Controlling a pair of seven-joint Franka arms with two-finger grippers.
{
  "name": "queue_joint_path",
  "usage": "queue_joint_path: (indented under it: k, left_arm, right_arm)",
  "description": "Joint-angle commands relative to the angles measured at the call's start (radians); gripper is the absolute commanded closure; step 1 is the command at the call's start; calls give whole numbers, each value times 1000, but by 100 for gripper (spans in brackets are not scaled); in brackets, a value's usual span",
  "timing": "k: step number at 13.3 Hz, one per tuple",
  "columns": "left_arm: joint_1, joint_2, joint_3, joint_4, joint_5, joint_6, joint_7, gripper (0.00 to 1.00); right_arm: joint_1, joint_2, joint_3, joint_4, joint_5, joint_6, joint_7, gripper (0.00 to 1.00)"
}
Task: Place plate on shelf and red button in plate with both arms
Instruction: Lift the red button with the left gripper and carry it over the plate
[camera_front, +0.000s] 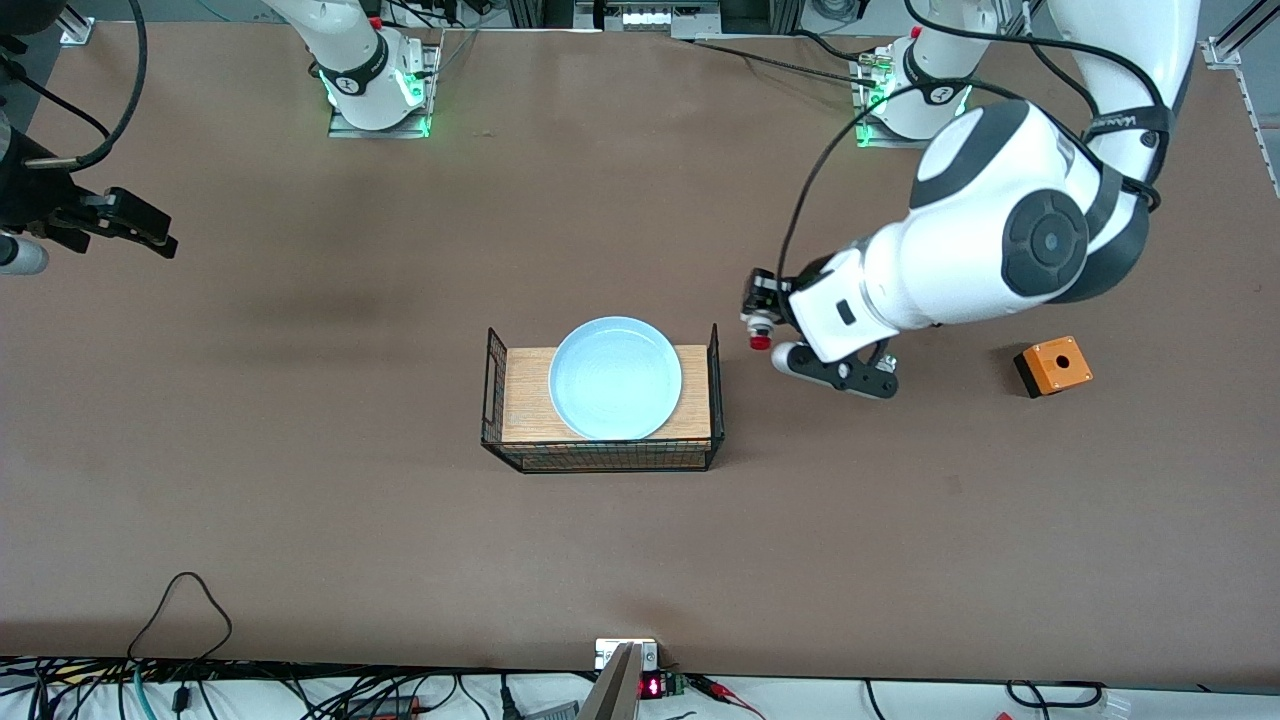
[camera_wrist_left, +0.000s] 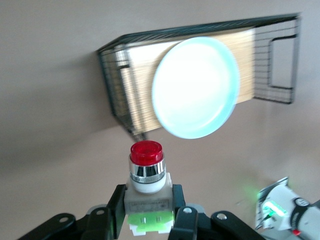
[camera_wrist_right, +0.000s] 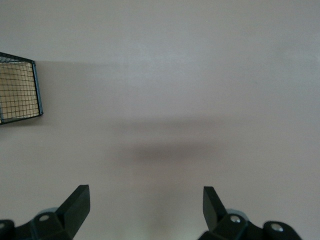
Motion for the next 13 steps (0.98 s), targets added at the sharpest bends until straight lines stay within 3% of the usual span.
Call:
queue_joint_path:
  k: [1,4,8,13]
  left_arm:
    - [-81,55,5,33,-16,127,-145,93]
    - [-173,116,51,22,1,308,-254,93]
    - [-374,153,273,27,-1,415,-267,93]
    - [-421,214,308,22,45,508,-268,92]
  right_arm:
    - [12,1,9,18,-4,-23,-9,0]
    - [9,-7,8,21,-3,-38,-17,0]
    - [8,-6,1,35,8,-50,-32,0]
    - [8,-1,4,35,6,-50,-31,0]
